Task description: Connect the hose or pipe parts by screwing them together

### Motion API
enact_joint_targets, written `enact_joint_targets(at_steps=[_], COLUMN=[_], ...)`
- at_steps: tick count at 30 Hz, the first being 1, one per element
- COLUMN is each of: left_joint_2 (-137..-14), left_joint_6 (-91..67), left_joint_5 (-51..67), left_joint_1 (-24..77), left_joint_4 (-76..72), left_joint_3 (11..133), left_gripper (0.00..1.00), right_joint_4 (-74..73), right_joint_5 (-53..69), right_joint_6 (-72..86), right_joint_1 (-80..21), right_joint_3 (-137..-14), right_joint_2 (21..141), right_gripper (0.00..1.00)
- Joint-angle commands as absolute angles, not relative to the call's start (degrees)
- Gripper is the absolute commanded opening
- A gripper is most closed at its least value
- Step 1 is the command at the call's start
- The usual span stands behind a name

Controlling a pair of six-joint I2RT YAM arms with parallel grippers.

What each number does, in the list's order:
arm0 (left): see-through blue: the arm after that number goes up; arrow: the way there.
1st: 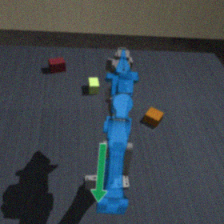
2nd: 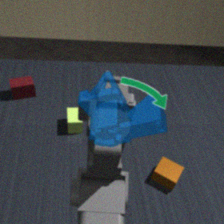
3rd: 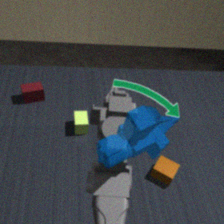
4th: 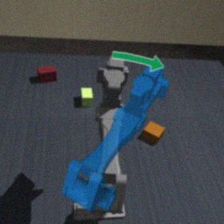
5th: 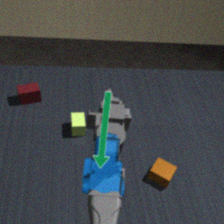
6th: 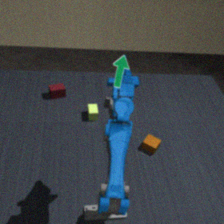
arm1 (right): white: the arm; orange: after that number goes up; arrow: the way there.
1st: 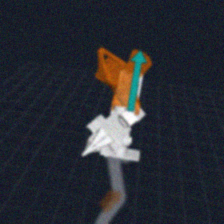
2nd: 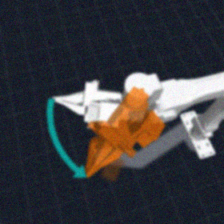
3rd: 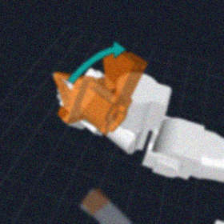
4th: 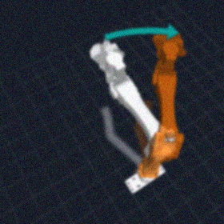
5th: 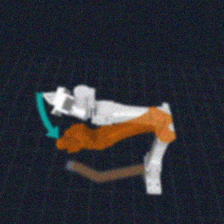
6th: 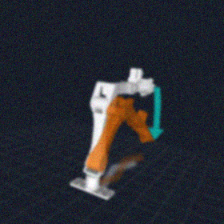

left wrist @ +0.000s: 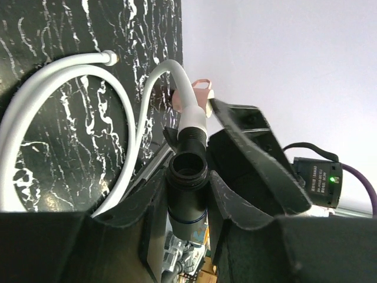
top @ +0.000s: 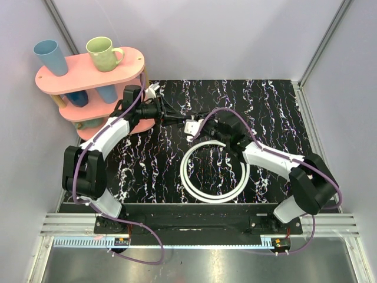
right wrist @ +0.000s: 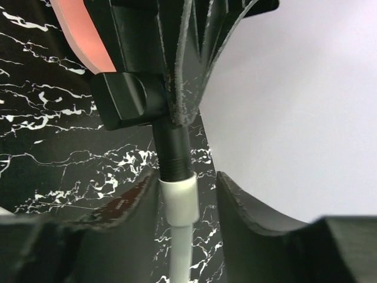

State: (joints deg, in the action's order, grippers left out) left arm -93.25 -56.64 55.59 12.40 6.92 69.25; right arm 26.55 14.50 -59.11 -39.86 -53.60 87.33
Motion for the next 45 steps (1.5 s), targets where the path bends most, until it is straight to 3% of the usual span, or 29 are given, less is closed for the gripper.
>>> enact_joint_targets(at_steps=[1,4,5,6,11,18,24,28,30,31,32,34,35,36,39,41,45], left_joint_2=[-88.42,-87.89,-87.72,-87.71,-85.61,-80.78,-76.47,-76.72,-77.69,-77.87,-78.22,-78.49,-79.18,-79.80,-82.87,-84.80,-85.43], left_joint_6=[-62.49,-63.54,-63.28,-62.24,-46.88,-9.47,26.82,30.68,27.10,24.90,21.74,7.52,-2.27,-6.37,-18.34,-26.57,-37.51], left_joint_5=[59.94,60.03,59.94,59.94,56.62,53.34,54.76,48.18,46.41,46.32,45.97,43.17,42.81,42.63,41.57,41.66,44.65], left_joint_1=[13.27,13.62,13.71,13.62,15.46,19.86,25.92,27.60,27.16,26.81,26.02,25.49,24.97,24.79,24.61,24.52,24.43], left_joint_4=[-1.32,-1.93,-1.50,-1.15,2.55,3.78,11.33,13.61,13.80,13.10,12.31,7.94,7.21,7.12,12.03,16.42,18.37], left_joint_3=[69.96,69.79,69.87,69.87,70.84,65.84,63.45,65.90,66.97,67.15,67.32,67.32,67.67,69.07,74.24,76.89,79.98], left_gripper=[0.00,0.00,0.00,0.00,0.00,0.00,0.00,0.00,0.00,0.00,0.00,0.00,0.00,0.00,0.00,0.00,0.00], right_joint_4=[26.28,25.14,23.83,22.95,8.83,-12.98,-29.77,-34.63,-29.74,-21.62,-17.27,-5.52,-2.40,-0.55,9.03,18.60,23.46], right_joint_5=[16.08,16.00,16.08,16.87,25.38,50.22,57.90,56.43,51.37,49.07,46.78,41.23,40.00,37.82,34.91,32.88,21.75], right_joint_6=[-57.66,-57.31,-57.30,-57.30,-54.68,-49.30,-51.58,-51.42,-47.94,-45.73,-42.48,-39.82,-38.68,-38.32,-41.38,-43.15,-50.52], right_joint_1=[-40.43,-40.43,-40.34,-40.34,-39.20,-33.05,-30.33,-29.80,-29.80,-29.88,-29.88,-29.79,-29.88,-29.88,-30.06,-30.32,-33.48], right_joint_3=[-56.95,-57.66,-57.83,-58.35,-63.53,-77.75,-89.62,-93.69,-90.37,-87.83,-81.80,-75.79,-70.98,-68.93,-60.58,-53.31,-48.26], right_joint_2=[87.71,87.72,87.45,87.19,85.43,88.85,96.23,98.70,96.25,94.59,90.65,86.24,82.57,80.88,75.51,73.05,72.60], right_gripper=[0.34,0.22,0.02,0.00,0.00,0.00,0.00,0.00,0.18,0.31,0.51,0.58,0.66,0.81,0.92,0.93,0.92])
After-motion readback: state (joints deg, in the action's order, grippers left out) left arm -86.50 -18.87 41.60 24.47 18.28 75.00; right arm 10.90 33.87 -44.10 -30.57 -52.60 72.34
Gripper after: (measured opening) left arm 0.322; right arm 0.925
